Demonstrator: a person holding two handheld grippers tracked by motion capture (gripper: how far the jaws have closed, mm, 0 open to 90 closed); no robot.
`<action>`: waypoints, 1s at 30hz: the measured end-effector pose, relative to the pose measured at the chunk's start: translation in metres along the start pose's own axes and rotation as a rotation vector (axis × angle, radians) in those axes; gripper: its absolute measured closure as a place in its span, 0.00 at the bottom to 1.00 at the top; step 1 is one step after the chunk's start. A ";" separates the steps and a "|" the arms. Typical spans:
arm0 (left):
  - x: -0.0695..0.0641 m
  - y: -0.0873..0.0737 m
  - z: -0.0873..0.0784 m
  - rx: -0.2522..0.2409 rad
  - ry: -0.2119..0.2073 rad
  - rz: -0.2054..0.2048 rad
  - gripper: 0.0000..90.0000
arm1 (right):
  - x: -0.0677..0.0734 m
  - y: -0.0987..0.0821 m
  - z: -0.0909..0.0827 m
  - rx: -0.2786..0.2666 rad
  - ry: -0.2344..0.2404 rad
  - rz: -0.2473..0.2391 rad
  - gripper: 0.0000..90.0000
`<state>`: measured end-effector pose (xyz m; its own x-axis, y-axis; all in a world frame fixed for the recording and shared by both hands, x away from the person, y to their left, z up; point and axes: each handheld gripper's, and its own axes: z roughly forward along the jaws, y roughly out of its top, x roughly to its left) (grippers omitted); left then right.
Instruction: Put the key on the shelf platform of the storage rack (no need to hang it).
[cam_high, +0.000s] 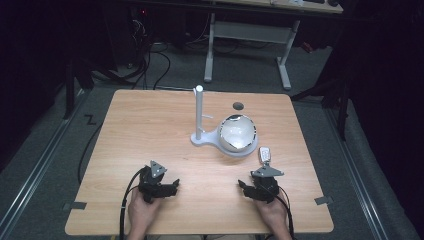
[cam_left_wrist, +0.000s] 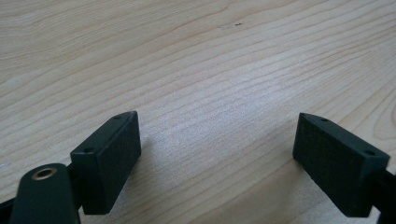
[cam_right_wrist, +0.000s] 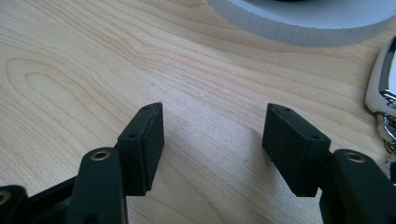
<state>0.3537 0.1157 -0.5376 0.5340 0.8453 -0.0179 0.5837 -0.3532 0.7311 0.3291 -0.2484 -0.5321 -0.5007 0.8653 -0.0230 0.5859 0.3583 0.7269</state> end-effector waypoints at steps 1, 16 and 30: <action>0.000 0.000 0.000 0.000 0.000 -0.001 0.17 | 0.000 0.000 0.000 0.000 0.000 0.000 0.44; 0.000 0.000 0.000 0.001 0.001 -0.001 0.17 | 0.000 0.000 0.000 0.001 -0.001 0.001 0.44; 0.000 0.000 0.000 0.000 0.002 -0.003 0.17 | 0.000 0.000 -0.001 -0.002 -0.002 0.009 0.50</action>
<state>0.3542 0.1156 -0.5375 0.5313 0.8470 -0.0188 0.5854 -0.3511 0.7308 0.3289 -0.2487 -0.5318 -0.4942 0.8692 -0.0176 0.5889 0.3496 0.7287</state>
